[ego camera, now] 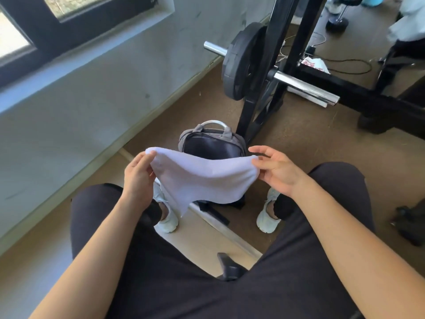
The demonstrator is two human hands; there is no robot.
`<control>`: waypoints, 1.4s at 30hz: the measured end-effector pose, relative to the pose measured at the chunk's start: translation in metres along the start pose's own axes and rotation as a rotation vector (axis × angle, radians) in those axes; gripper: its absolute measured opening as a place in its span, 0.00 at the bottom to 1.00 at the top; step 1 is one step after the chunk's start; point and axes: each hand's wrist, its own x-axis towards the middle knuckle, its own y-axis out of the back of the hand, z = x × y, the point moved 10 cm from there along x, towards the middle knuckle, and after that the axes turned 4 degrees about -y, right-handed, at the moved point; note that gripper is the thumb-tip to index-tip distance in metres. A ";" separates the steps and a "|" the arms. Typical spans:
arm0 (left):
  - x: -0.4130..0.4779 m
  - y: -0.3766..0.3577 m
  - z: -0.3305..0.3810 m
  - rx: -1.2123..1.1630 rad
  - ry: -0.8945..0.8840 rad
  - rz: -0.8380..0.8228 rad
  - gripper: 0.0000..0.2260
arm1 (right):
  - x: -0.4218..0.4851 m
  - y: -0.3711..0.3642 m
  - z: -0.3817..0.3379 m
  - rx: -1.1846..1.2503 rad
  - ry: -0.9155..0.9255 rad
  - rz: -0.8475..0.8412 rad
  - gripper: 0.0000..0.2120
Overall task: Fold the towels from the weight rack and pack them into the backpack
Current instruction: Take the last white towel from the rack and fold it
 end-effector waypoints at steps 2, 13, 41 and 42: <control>-0.005 0.005 0.014 -0.021 -0.100 0.047 0.11 | -0.004 -0.005 -0.012 0.053 0.076 -0.035 0.13; 0.010 0.003 0.008 0.072 -0.138 0.067 0.08 | 0.011 0.007 -0.003 -0.143 0.050 -0.026 0.19; 0.045 0.004 -0.024 0.342 0.035 0.055 0.09 | 0.035 0.057 -0.018 -0.336 0.159 0.436 0.08; 0.052 0.001 -0.020 0.336 0.017 0.053 0.09 | 0.038 0.058 -0.022 -0.310 0.171 0.441 0.09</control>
